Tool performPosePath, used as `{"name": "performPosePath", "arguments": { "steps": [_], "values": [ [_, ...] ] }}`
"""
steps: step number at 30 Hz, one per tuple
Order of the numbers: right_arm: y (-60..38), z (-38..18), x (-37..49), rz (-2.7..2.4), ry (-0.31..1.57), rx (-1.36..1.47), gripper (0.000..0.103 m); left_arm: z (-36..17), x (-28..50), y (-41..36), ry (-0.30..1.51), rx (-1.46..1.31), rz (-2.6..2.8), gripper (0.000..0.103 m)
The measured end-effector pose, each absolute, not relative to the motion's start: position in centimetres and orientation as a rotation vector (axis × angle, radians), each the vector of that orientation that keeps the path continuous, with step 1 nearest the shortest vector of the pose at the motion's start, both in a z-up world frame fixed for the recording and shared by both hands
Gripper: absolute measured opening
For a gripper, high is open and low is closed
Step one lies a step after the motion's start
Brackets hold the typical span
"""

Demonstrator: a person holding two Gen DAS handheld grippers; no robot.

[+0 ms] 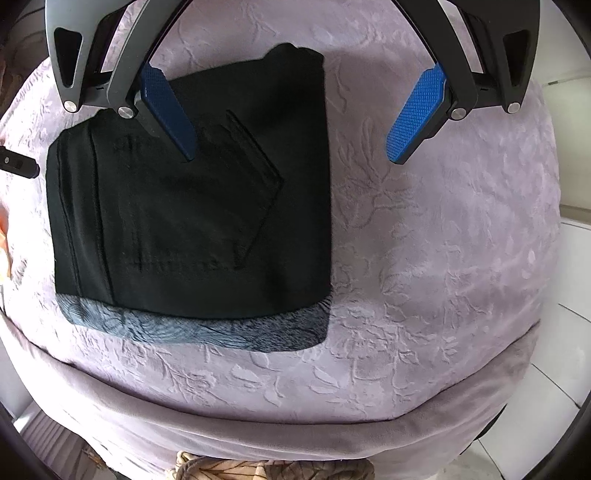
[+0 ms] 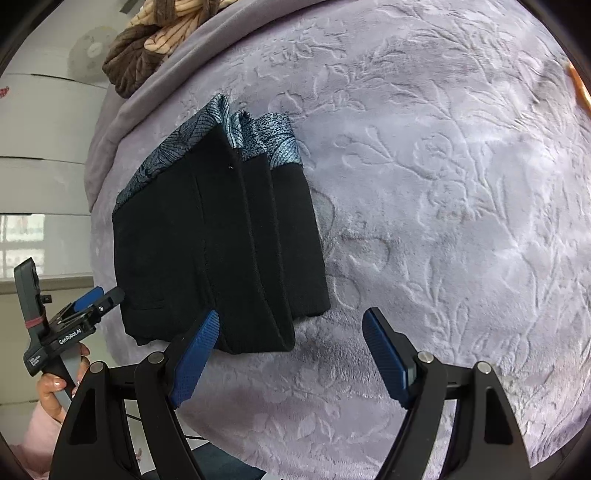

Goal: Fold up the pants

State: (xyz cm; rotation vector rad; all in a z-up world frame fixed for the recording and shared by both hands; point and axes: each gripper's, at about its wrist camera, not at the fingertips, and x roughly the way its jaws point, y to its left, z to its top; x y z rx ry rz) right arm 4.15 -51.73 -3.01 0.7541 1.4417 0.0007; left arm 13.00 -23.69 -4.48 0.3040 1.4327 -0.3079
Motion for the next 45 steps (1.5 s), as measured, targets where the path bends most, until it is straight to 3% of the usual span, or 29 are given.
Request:
{"name": "performPosePath", "arguments": {
  "steps": [19, 32, 36, 39, 45],
  "values": [
    [-54.7, -6.4, 7.5, 0.183, 1.417, 0.813, 0.083, -8.0, 17.6, -19.5, 1.501, -0.044, -0.628, 0.103],
    [-54.9, -10.7, 10.5, 0.468, 1.338, 1.014, 0.084, -11.6, 18.1, -23.0, 1.538, -0.09, -0.795, 0.103],
    [-53.6, -11.3, 11.1, 0.426, 1.398, 0.994, 0.077, -10.1, 17.4, -23.4, 1.489, -0.097, -0.784, 0.08],
    [-53.6, -9.9, 10.4, 0.409, 1.382, 1.034, 0.055, -8.0, 16.9, -23.2, 1.466, -0.097, -0.774, 0.068],
    [-53.7, -6.5, 8.6, 0.44, 1.338, 1.141, 0.046, -4.7, 16.1, -21.7, 1.467, -0.137, -0.767, 0.064]
  ]
}}
